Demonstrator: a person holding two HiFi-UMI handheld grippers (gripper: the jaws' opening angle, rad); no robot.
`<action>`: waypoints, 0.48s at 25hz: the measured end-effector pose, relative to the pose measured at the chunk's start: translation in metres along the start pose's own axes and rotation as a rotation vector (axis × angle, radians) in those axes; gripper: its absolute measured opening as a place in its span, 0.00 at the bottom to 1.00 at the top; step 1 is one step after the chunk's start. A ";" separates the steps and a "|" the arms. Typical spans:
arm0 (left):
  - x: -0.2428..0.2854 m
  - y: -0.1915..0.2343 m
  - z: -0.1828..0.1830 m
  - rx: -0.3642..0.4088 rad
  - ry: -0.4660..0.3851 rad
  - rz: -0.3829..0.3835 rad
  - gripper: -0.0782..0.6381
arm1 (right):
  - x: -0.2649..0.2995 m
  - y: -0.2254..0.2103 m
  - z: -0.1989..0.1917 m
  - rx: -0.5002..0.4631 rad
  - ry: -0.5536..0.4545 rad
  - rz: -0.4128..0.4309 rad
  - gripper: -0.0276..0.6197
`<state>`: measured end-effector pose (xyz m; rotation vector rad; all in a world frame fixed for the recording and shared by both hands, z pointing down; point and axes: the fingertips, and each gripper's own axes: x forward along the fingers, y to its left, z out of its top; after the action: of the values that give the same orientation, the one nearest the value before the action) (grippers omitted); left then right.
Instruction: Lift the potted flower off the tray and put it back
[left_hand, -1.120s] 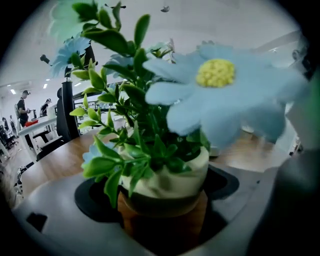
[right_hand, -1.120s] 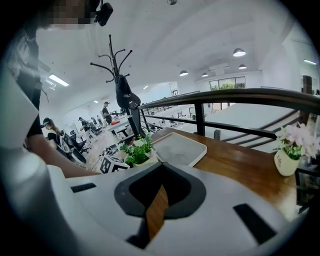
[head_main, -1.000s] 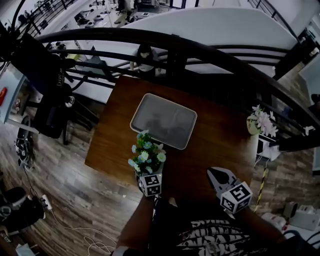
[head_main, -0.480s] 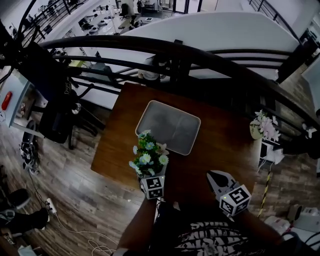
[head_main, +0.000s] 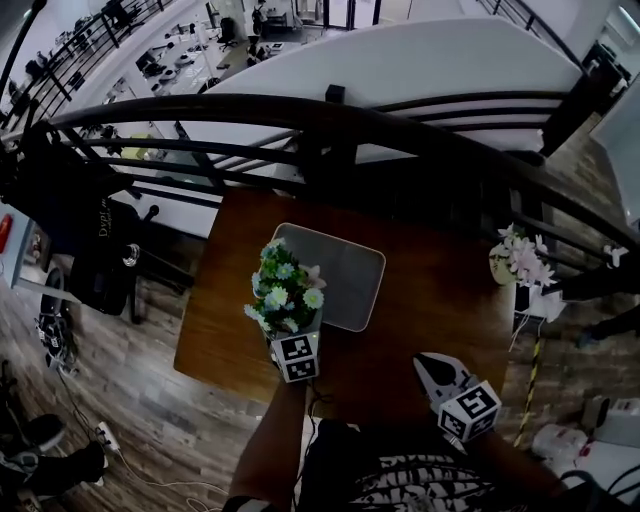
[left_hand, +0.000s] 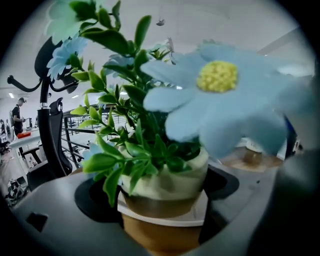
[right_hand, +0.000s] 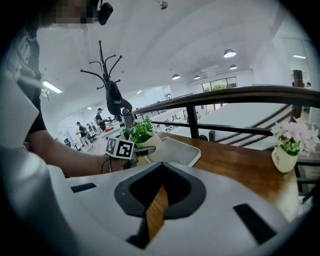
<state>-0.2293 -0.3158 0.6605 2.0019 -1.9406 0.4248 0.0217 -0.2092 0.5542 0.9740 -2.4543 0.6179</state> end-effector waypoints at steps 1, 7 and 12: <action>0.008 -0.001 0.002 0.005 0.001 -0.003 0.78 | -0.001 -0.004 -0.001 0.010 0.004 -0.009 0.03; 0.054 -0.008 -0.002 0.015 0.022 -0.026 0.78 | -0.013 -0.025 0.000 0.055 -0.010 -0.057 0.03; 0.083 -0.005 -0.009 0.011 0.044 -0.023 0.78 | -0.026 -0.043 -0.013 0.075 0.003 -0.103 0.03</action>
<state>-0.2214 -0.3866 0.7040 2.0025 -1.8912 0.4713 0.0725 -0.2164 0.5608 1.1200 -2.3765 0.6798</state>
